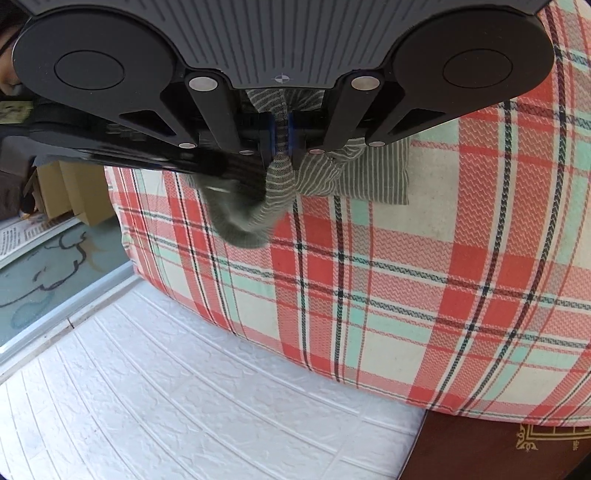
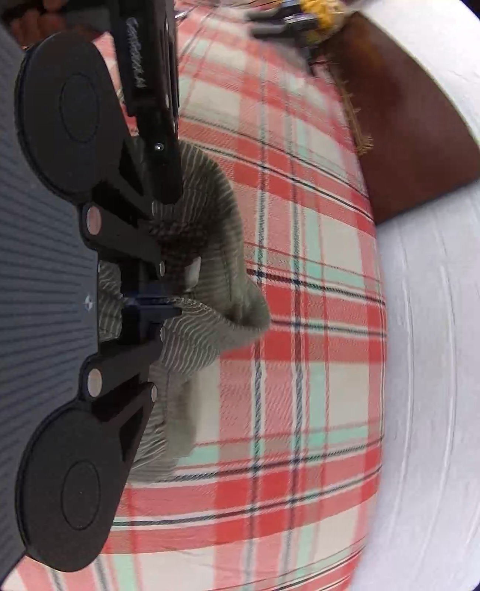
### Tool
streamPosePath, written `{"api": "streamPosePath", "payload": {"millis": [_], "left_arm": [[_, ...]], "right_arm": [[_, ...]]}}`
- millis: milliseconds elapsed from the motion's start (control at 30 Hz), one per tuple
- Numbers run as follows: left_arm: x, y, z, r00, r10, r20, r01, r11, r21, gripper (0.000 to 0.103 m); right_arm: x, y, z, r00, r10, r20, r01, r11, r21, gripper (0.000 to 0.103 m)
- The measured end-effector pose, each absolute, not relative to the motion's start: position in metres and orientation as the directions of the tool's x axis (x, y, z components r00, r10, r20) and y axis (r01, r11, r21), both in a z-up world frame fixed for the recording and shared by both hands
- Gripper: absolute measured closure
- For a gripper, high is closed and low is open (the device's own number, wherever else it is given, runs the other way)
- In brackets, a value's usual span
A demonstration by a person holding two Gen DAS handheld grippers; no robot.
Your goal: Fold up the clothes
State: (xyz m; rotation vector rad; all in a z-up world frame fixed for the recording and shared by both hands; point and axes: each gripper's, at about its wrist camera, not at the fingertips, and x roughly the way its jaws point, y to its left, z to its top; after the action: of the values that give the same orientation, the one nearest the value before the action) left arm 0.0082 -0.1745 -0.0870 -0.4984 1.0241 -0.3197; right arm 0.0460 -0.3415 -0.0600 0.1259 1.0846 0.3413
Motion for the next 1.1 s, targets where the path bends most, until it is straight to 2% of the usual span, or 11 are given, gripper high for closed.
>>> {"api": "streamPosePath", "payload": {"millis": [233,467,633,667,767,833,867,900,967,1100], "left_arm": [[0.018,-0.166,-0.088,0.483,-0.469,-0.739,0.041,0.855,-0.517,0.102],[0.019,-0.161,-0.09,0.463,-0.462,-0.756,0.062,0.868,-0.493,0.102],[0.015,-0.164,-0.106,0.418,-0.44,-0.795,0.065,0.887,-0.457,0.101],[0.012,-0.165,-0.105,0.42,-0.435,-0.797,0.073,0.891,-0.448,0.098],[0.005,-0.167,-0.098,0.432,-0.427,-0.794,0.092,0.897,-0.432,0.075],[0.002,-0.167,-0.091,0.442,-0.424,-0.791,0.106,0.9,-0.423,0.075],[0.003,-0.167,-0.089,0.444,-0.419,-0.792,0.114,0.903,-0.414,0.075],[0.003,-0.168,-0.087,0.446,-0.414,-0.794,0.119,0.906,-0.405,0.075],[0.006,-0.169,-0.087,0.449,-0.408,-0.795,0.119,0.909,-0.399,0.075],[0.006,-0.173,-0.086,0.454,-0.403,-0.795,0.122,0.912,-0.392,0.075]], "right_arm": [[0.021,-0.432,-0.051,0.442,0.524,-0.728,-0.046,0.824,0.565,0.099],[-0.011,-0.481,-0.088,0.417,0.583,-0.697,0.095,0.735,0.672,0.1],[-0.021,-0.469,-0.121,0.347,0.55,-0.76,0.092,0.787,0.611,0.099],[-0.023,-0.464,-0.123,0.343,0.543,-0.766,0.077,0.797,0.599,0.098],[-0.024,-0.451,-0.11,0.361,0.506,-0.783,-0.006,0.841,0.541,0.094],[-0.022,-0.443,-0.098,0.381,0.468,-0.798,-0.082,0.876,0.475,0.089],[-0.022,-0.439,-0.09,0.396,0.444,-0.804,-0.123,0.893,0.433,0.081],[-0.022,-0.435,-0.082,0.414,0.426,-0.804,-0.169,0.904,0.392,0.07],[-0.022,-0.429,-0.065,0.454,0.4,-0.796,-0.261,0.914,0.31,0.059],[-0.016,-0.413,-0.038,0.493,0.414,-0.765,-0.445,0.876,0.187,0.057]]}}
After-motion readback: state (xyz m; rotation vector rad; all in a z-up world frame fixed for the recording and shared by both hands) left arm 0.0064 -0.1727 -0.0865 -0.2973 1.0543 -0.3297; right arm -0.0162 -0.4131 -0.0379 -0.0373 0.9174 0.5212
